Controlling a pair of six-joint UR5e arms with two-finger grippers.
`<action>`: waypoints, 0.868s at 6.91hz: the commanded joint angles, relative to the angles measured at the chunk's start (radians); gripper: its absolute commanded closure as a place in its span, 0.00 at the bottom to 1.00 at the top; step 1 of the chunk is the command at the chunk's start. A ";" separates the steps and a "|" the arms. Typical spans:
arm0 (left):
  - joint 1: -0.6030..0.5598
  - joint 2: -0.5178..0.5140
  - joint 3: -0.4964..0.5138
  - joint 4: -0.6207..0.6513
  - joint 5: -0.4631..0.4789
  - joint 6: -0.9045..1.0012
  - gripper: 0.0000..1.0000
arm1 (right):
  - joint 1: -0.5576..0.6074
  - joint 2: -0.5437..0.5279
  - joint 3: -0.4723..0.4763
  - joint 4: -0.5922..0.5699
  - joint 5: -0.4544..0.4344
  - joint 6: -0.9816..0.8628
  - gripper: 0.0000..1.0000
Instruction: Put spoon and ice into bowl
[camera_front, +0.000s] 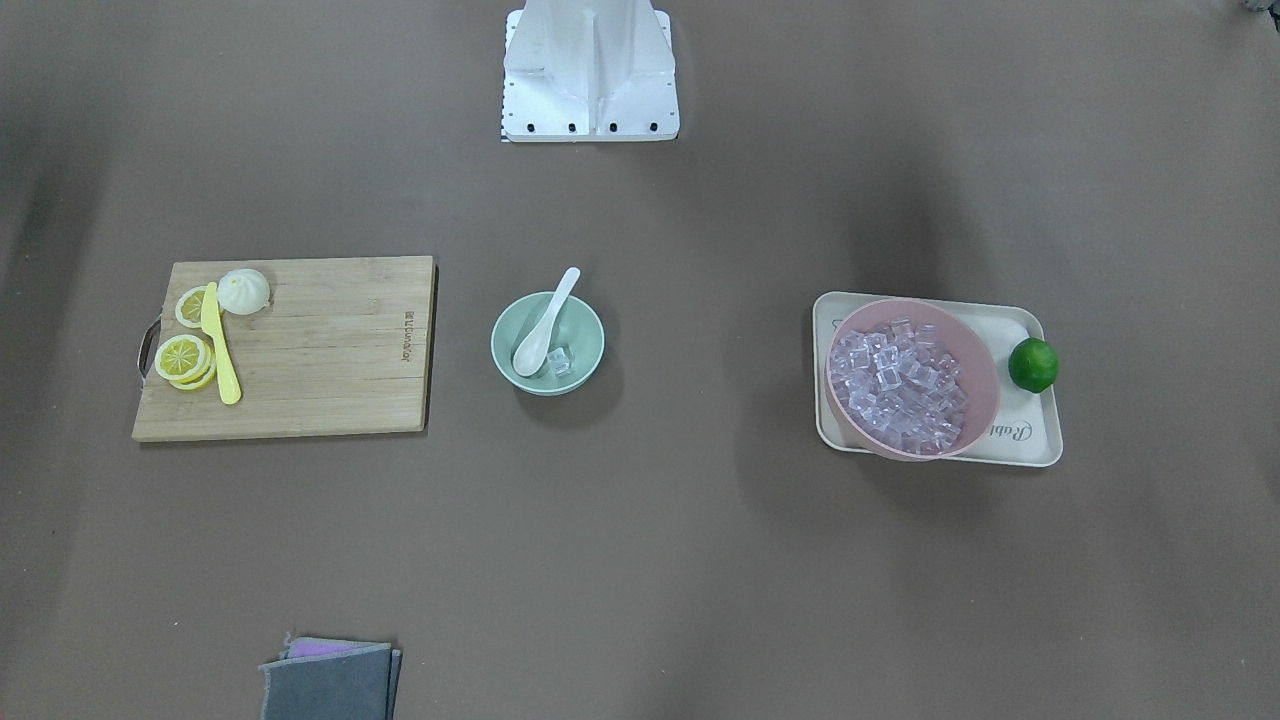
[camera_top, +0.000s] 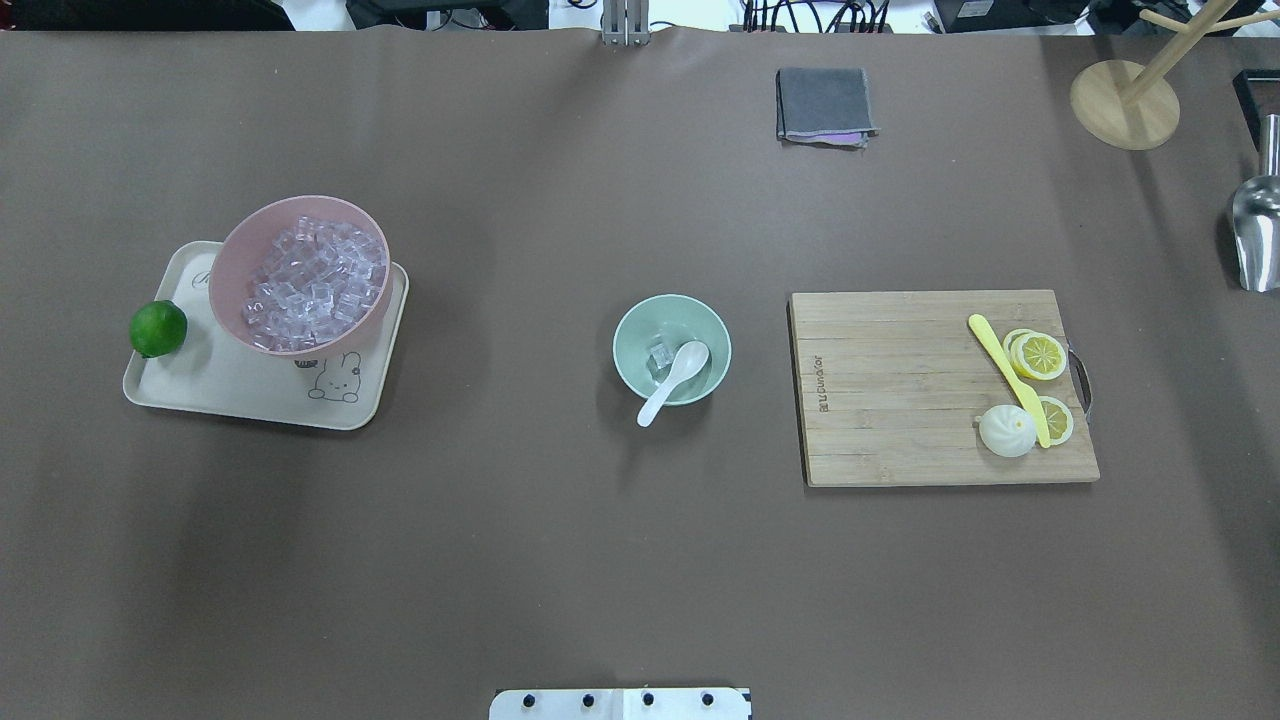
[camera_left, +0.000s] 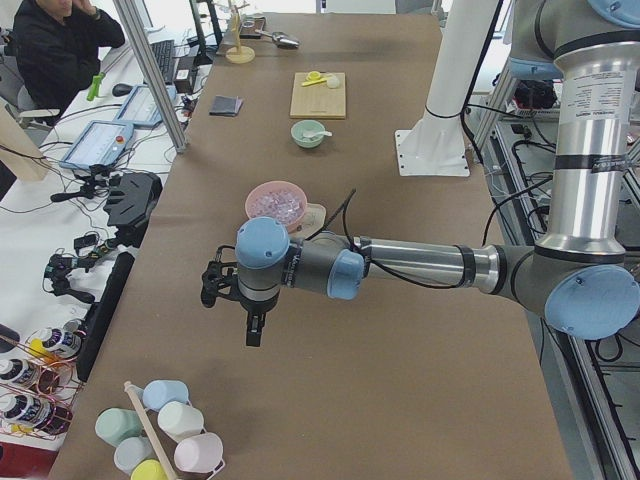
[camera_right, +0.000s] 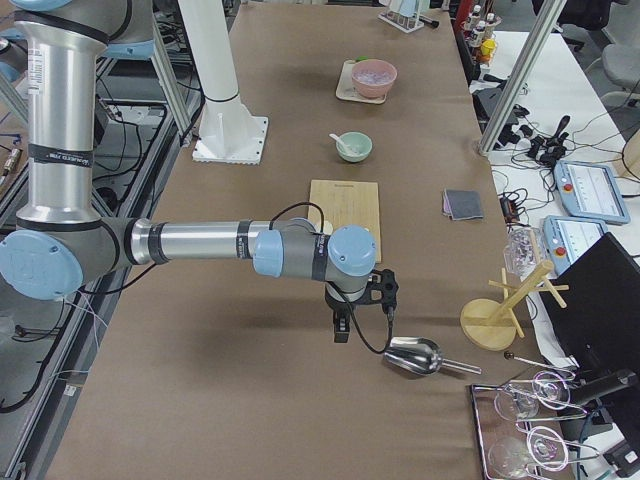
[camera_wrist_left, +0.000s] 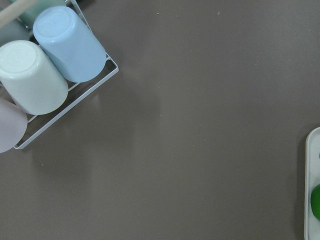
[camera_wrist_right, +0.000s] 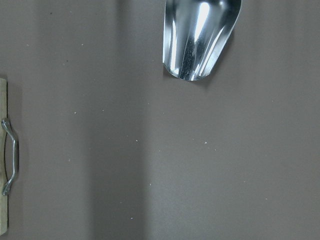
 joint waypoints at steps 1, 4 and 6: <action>0.001 0.015 0.000 -0.001 -0.004 0.001 0.02 | 0.000 0.001 0.000 0.001 0.001 -0.001 0.00; 0.004 0.016 0.000 -0.004 -0.004 0.001 0.02 | 0.000 0.001 0.002 0.001 0.001 0.001 0.00; 0.004 0.015 0.000 -0.007 -0.003 0.001 0.02 | 0.000 0.001 0.002 0.000 0.003 0.001 0.00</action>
